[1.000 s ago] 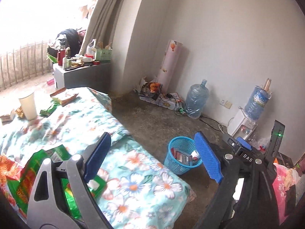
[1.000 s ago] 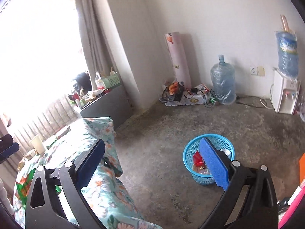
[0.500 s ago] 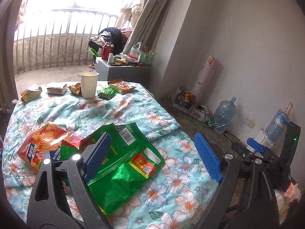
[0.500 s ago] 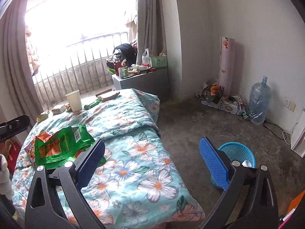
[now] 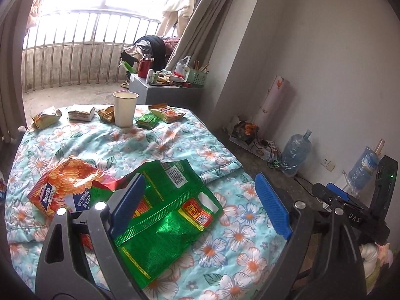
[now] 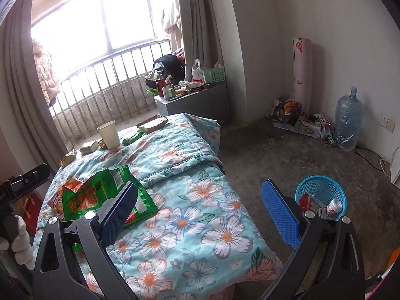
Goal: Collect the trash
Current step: 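Move both tools back to the bed toward the green and orange snack bags, then grasp the orange chip bag with the left tool while the right tool grasps the green bag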
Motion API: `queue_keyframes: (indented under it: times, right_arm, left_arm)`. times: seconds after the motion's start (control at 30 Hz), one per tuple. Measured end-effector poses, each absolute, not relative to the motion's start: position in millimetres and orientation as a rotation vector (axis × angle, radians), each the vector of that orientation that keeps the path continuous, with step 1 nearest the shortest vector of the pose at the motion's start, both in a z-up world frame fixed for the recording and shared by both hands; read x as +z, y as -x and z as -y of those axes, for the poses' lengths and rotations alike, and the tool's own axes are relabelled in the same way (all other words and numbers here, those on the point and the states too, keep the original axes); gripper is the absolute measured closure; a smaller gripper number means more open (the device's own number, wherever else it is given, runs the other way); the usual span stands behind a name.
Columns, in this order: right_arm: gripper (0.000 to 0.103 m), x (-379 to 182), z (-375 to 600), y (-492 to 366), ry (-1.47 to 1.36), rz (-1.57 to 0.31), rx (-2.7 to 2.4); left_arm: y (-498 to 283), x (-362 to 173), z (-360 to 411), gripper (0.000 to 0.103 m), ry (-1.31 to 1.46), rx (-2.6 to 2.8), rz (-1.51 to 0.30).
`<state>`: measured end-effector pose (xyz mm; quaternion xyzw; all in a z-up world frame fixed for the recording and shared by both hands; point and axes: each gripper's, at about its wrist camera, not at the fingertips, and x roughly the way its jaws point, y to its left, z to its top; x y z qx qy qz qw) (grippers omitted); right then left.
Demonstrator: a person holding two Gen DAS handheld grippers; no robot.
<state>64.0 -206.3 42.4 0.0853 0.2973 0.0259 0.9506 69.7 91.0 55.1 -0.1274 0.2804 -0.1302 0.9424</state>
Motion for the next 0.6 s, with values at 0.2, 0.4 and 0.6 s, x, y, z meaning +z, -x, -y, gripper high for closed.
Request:
queue_keyframes:
  times: [0.2, 0.4, 0.6]
  right_arm:
    - [0.007, 38, 211, -67, -0.199, -0.631, 0.066]
    - [0.007, 33, 231, -67, -0.275, -0.656, 0.076]
    - [0.006, 18, 264, -71, -0.427, -0.696, 0.09]
  left_arm:
    - [-72, 52, -95, 0.018, 0.268, -0.241, -0.583]
    - [-73, 50, -103, 0.018, 0.263, -0.199, -0.604]
    - [-63, 43, -125, 0.018, 0.271, -0.123, -0.613]
